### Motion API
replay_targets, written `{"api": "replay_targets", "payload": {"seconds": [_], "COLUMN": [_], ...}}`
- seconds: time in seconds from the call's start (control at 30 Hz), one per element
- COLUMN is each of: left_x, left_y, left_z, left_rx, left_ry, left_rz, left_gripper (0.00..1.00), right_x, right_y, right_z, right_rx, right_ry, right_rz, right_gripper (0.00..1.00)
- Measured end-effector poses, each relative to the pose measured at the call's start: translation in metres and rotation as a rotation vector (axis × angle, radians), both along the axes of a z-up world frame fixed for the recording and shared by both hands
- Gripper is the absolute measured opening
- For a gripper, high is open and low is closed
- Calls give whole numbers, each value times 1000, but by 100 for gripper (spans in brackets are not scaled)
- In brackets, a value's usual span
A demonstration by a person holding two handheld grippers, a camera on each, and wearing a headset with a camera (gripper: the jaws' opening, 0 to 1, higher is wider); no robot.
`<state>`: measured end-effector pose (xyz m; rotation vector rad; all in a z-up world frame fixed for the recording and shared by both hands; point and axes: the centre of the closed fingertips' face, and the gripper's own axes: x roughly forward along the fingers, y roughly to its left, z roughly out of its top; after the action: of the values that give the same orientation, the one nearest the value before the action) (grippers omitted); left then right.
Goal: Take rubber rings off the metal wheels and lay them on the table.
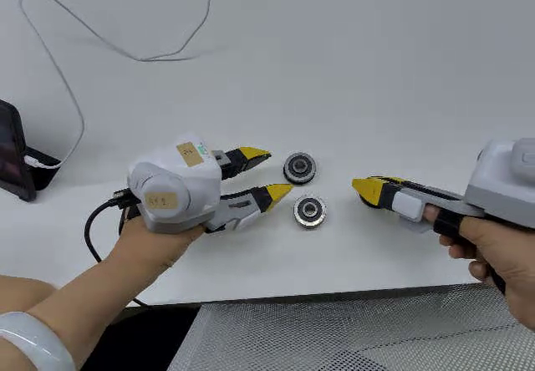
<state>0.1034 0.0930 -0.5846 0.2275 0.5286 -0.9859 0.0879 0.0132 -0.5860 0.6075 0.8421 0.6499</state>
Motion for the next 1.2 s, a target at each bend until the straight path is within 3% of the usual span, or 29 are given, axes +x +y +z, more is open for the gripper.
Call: {"api": "replay_targets", "payload": {"seconds": [0.47, 0.77, 1.2], "left_x": [4, 10, 12], "left_y": [-19, -22, -23], "left_z": [-2, -10, -17], "left_rx": [3, 50, 65], "left_ry": [-10, -9, -3], "left_rz": [-35, -39, -54], "left_gripper": [24, 18, 14], "right_x": [11, 13, 16], "right_y": [28, 31, 33], "right_z": [-1, -4, -8], "right_rx": [2, -18, -12], "right_ry": [-31, -43, -39], "right_rz": [47, 62, 61], "right_gripper": [16, 16, 16]}}
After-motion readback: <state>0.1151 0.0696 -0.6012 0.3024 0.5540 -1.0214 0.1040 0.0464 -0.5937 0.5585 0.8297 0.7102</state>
